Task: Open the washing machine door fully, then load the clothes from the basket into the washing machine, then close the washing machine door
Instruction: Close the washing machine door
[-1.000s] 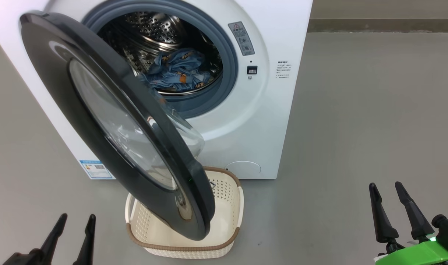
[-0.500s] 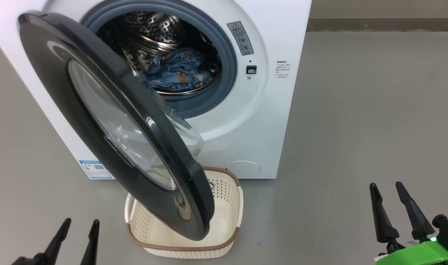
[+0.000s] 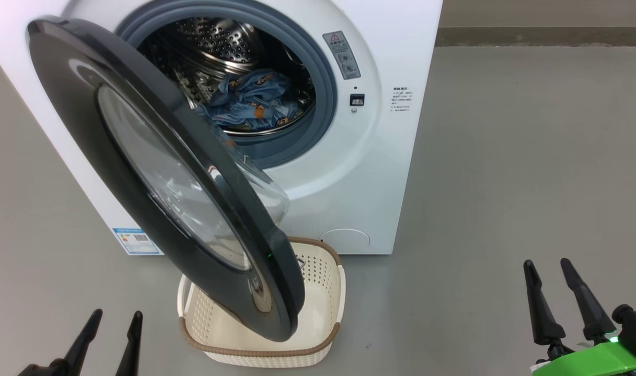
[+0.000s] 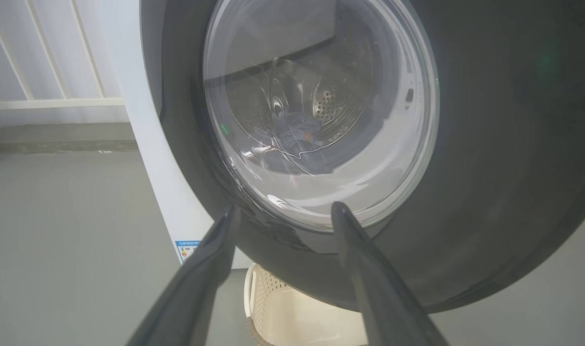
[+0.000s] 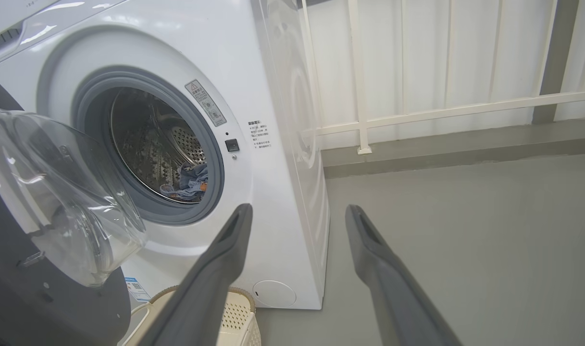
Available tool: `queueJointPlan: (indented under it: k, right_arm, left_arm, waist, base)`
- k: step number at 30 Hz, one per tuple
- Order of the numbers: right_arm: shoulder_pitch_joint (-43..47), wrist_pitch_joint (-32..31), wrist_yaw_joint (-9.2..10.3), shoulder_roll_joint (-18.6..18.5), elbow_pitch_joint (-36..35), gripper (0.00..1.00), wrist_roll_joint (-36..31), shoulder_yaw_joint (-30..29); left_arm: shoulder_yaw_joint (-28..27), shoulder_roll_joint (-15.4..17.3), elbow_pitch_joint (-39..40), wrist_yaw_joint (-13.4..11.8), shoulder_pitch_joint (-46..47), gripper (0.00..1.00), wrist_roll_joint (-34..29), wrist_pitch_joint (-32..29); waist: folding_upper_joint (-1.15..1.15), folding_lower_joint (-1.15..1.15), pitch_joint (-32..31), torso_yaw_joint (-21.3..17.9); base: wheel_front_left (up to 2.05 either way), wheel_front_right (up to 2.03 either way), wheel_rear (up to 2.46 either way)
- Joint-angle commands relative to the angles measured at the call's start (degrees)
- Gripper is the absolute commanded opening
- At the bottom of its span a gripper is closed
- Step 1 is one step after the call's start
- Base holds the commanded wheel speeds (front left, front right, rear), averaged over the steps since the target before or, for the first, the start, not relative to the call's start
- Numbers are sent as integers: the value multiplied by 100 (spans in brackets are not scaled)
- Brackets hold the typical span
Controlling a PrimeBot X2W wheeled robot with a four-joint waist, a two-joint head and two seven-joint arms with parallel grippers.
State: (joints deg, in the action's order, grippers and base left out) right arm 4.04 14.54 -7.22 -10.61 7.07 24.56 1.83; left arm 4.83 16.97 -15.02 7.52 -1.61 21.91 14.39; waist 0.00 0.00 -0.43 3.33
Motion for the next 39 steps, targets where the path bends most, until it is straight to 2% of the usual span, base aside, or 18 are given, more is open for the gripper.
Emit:
queueJointPlan:
  k: [1, 2, 3, 4, 15, 25, 34, 39]
  right_arm:
    - [-198, 46, -26, -117, -128, 49, -14, 176]
    - [-245, 46, -26, -124, -139, 33, -1, 219]
    - [-300, 46, -26, -129, -162, 3, 10, 253]
    - [-357, 46, -26, -135, -189, 0, 21, 291]
    - [-993, 46, -26, -196, -740, 0, 159, 873]
    - [-1521, 46, -26, -163, -1418, 0, 291, 2219]
    - [-1761, 46, -26, -101, -1258, 0, 320, 3630]
    - [-1775, 46, -26, -25, -942, 0, 450, 4065]
  left_arm:
    - [-221, 90, 177, -3, 123, 100, -36, 61]
    - [-227, 78, 190, -3, 102, 100, -34, 61]
    - [-239, 66, 208, -3, 79, 100, -36, 61]
    - [-266, 46, 230, -3, 58, 100, -47, 61]
    - [-206, -78, 390, -3, -70, 100, -194, 61]
    - [-151, -105, 470, -3, -90, 100, -206, 61]
    - [-85, -160, 469, -3, -68, 100, -218, 61]
    - [-60, -193, 481, -3, -57, 100, -225, 61]
  waist:
    - [0, 0, 2, -7]
    - [0, 0, 2, -9]
    - [0, 0, 4, -7]
    - [0, 0, 4, 3]
    - [0, 0, -58, 364]
    - [0, 0, -154, 778]
    - [0, 0, -132, 1032]
    - [0, 0, -107, 1127]
  base:
    - [0, 0, 0]
    - [0, 0, 0]
    - [0, 0, 0]
    - [0, 0, 0]
    - [0, 0, 0]
    - [0, 0, 0]
    - [0, 0, 0]
    - [0, 0, 0]
